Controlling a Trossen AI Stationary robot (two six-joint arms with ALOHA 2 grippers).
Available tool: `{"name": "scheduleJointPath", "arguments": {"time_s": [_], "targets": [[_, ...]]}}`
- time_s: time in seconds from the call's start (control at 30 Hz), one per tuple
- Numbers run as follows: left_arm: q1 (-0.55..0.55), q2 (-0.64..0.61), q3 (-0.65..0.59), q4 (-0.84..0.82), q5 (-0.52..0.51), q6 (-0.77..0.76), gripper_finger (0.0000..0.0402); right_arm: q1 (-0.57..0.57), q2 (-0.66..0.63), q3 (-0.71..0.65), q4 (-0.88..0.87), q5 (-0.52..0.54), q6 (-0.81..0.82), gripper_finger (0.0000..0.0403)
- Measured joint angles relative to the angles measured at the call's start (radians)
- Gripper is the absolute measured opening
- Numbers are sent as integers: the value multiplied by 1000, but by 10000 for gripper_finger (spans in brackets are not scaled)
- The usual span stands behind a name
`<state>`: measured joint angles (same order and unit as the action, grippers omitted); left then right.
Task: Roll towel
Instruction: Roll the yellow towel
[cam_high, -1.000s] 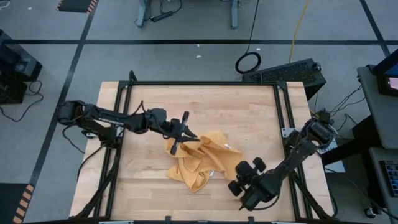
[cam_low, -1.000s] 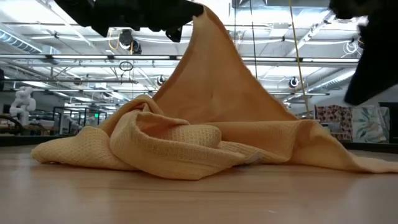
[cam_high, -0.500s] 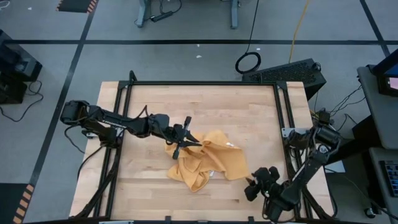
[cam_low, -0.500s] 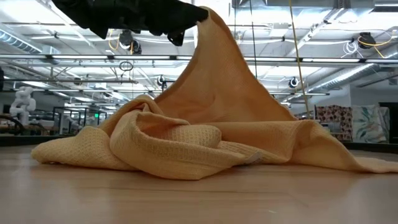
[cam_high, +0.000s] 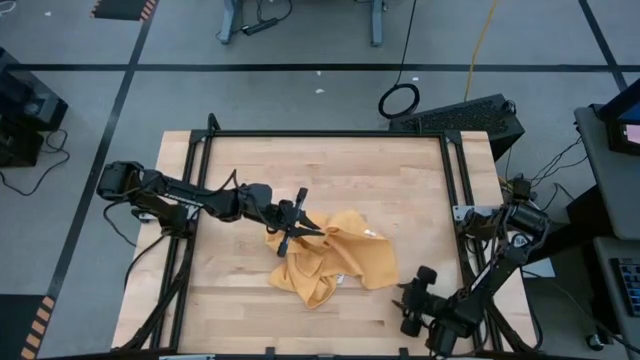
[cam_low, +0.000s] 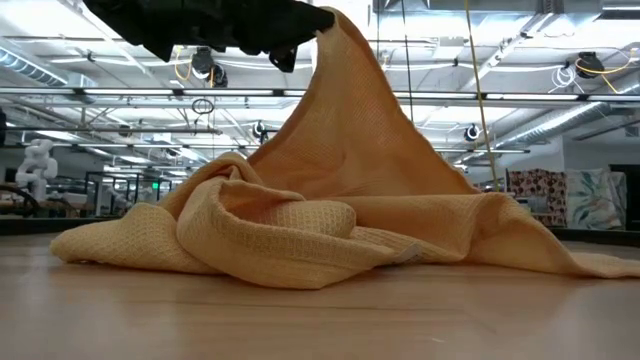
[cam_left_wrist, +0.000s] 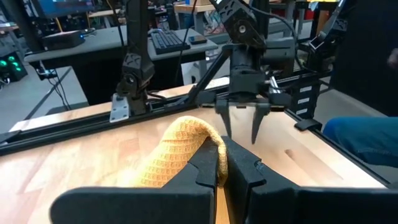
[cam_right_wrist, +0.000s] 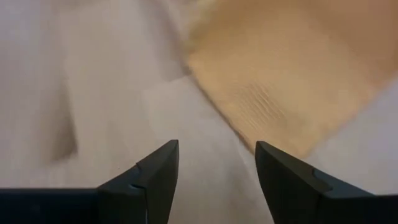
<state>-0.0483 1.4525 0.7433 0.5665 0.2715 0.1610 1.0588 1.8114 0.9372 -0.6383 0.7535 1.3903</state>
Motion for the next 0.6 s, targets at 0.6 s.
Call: {"name": "scheduleJointPath", "arguments": {"time_s": [0.6], "targets": [[0, 0, 0, -8, -27, -44, 11, -22, 1, -106, 20, -4, -17, 177]]}}
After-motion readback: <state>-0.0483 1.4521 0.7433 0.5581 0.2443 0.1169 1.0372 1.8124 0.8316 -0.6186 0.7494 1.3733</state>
